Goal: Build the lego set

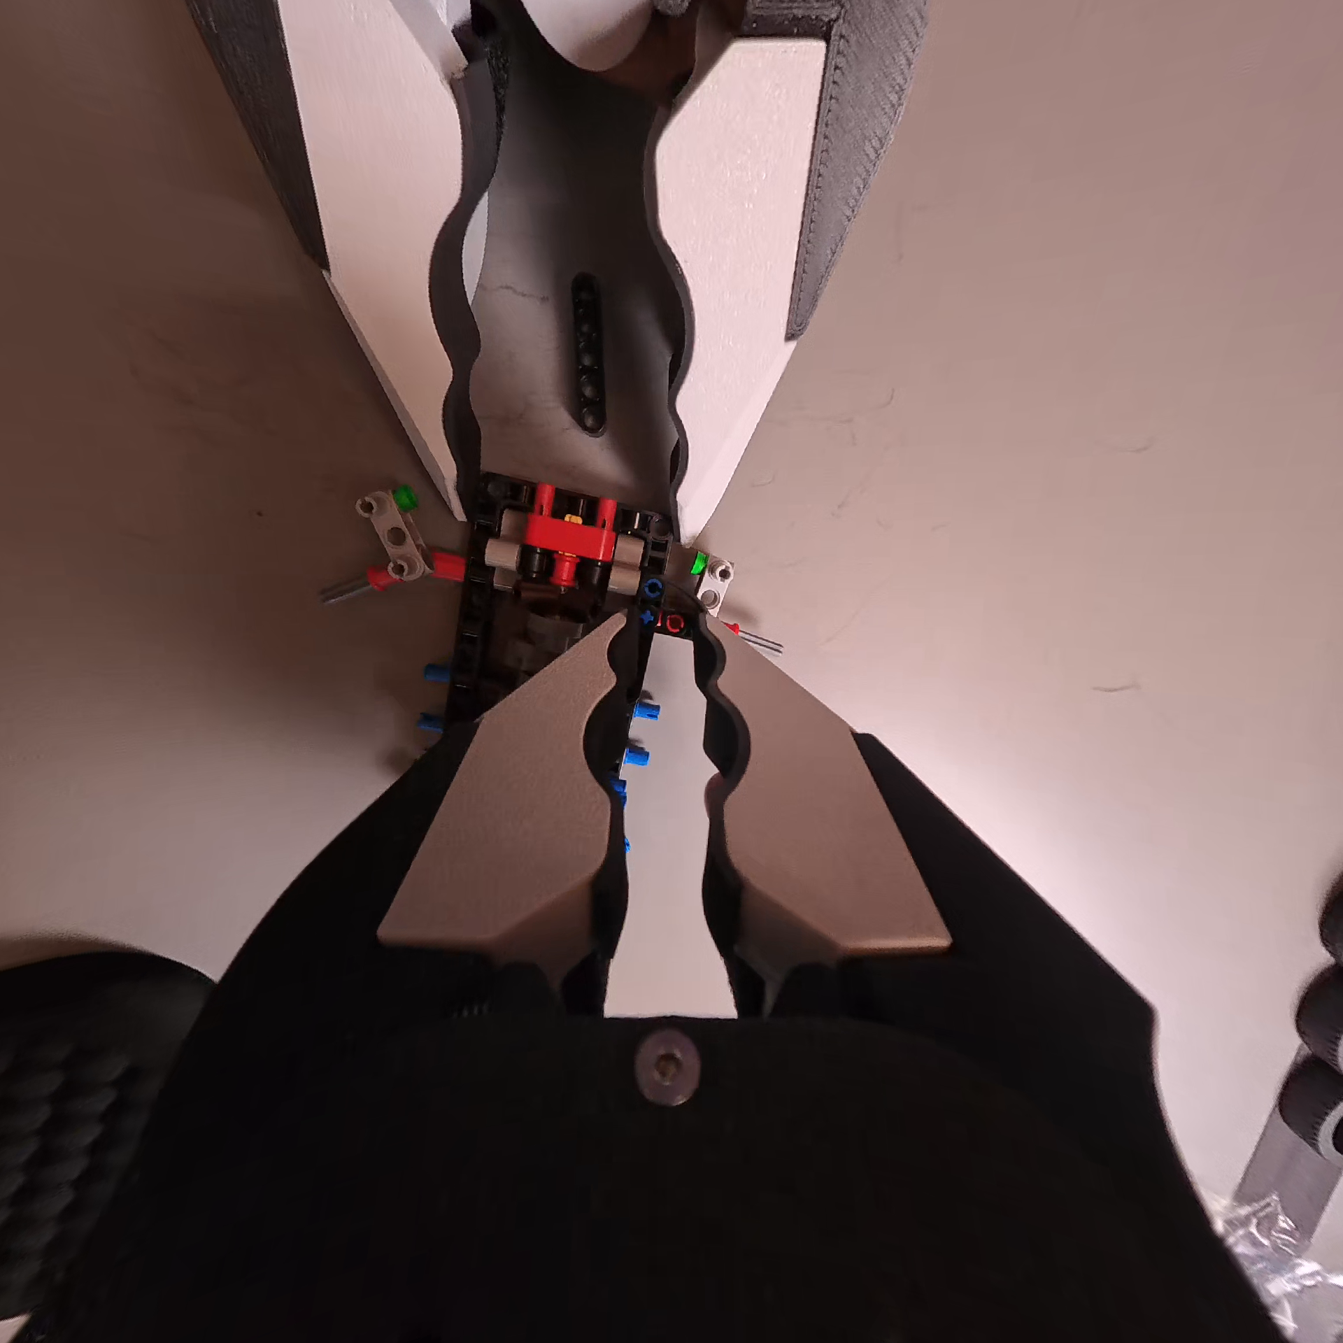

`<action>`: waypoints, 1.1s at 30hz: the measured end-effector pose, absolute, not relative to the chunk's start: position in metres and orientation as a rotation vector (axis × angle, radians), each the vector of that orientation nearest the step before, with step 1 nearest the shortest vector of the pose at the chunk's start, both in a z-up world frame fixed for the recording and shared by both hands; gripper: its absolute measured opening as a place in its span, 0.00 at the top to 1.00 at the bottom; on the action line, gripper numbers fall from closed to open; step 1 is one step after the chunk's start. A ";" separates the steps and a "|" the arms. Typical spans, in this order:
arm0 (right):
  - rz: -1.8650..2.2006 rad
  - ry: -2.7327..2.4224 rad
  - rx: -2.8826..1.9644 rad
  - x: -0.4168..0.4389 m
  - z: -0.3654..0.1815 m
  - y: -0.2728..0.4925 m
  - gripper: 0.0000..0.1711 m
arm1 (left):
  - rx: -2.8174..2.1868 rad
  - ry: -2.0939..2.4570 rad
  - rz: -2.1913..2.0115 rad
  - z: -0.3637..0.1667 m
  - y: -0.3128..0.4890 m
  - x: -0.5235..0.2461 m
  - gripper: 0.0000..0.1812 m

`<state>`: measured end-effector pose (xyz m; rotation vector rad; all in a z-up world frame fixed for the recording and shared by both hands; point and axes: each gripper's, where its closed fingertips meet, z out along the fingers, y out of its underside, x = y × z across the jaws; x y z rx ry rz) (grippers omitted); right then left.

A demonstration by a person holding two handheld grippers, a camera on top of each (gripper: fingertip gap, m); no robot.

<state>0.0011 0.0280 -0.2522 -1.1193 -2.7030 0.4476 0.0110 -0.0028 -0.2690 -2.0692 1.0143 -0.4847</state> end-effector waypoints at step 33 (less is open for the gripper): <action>1.188 -2.451 -1.425 -0.021 -0.237 0.038 0.75 | -2.044 1.052 -0.460 -0.269 -0.003 0.011 0.69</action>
